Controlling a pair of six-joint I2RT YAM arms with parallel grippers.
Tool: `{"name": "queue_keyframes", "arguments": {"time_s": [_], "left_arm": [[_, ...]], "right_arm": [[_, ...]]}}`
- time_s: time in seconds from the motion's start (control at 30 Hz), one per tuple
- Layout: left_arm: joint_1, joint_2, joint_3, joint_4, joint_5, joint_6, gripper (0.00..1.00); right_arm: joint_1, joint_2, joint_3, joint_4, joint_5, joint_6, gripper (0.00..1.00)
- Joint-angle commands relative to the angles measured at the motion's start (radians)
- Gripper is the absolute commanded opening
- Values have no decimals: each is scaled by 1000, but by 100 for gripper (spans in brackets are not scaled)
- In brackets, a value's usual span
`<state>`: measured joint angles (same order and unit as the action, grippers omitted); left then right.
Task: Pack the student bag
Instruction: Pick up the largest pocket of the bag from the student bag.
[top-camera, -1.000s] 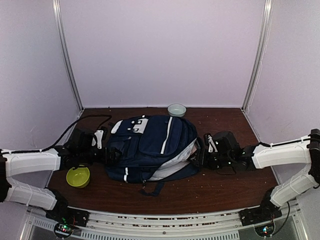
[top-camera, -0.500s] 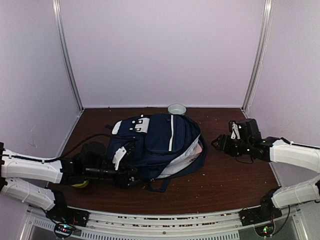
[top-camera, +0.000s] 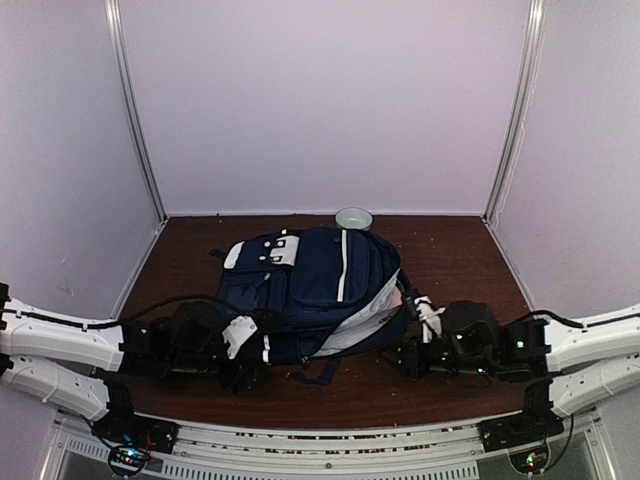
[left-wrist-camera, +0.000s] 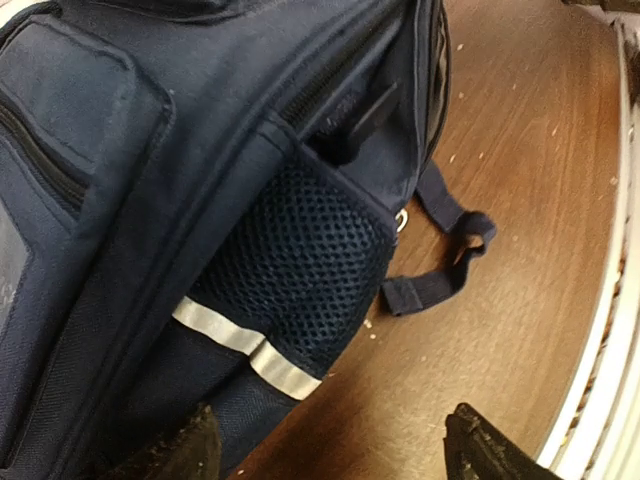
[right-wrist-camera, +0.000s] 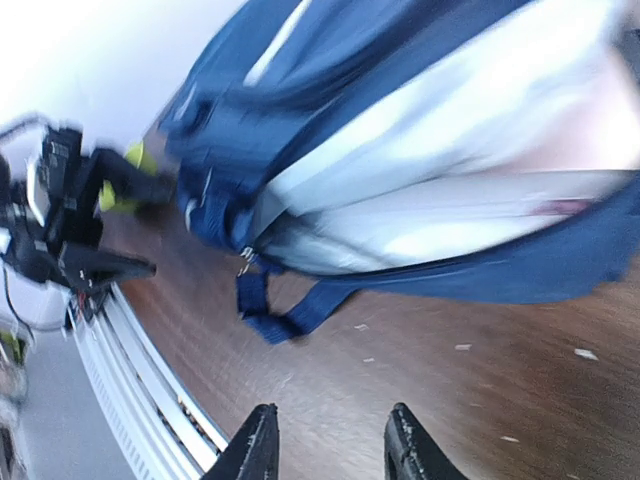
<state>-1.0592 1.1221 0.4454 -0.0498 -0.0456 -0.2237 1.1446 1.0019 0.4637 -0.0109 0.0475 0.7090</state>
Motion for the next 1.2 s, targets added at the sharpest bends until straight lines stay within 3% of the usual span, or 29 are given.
{"name": "queue_keyframes", "arguments": {"time_s": [0.0, 0.17, 0.43, 0.47, 0.5, 0.63, 0.87, 1.17], "left_arm": [[-31, 35, 8, 51, -151, 166, 89], [-32, 128, -2, 152, -277, 240, 98], [-32, 320, 33, 251, -493, 253, 94], [-31, 333, 40, 252, -475, 261, 89], [-31, 339, 46, 249, -441, 270, 76], [-32, 301, 18, 283, -361, 268, 0], [-33, 115, -12, 293, -195, 264, 0], [-33, 60, 55, 267, -123, 251, 0]], "right_arm": [[114, 314, 171, 231, -34, -88, 38], [133, 560, 336, 290, -125, -129, 38], [133, 643, 345, 268, -116, -123, 37], [133, 646, 334, 275, -115, -117, 37], [132, 650, 325, 285, -115, -110, 37], [130, 659, 309, 321, -104, -102, 35], [111, 678, 312, 382, -76, -82, 31], [103, 718, 373, 356, 49, -53, 35]]}}
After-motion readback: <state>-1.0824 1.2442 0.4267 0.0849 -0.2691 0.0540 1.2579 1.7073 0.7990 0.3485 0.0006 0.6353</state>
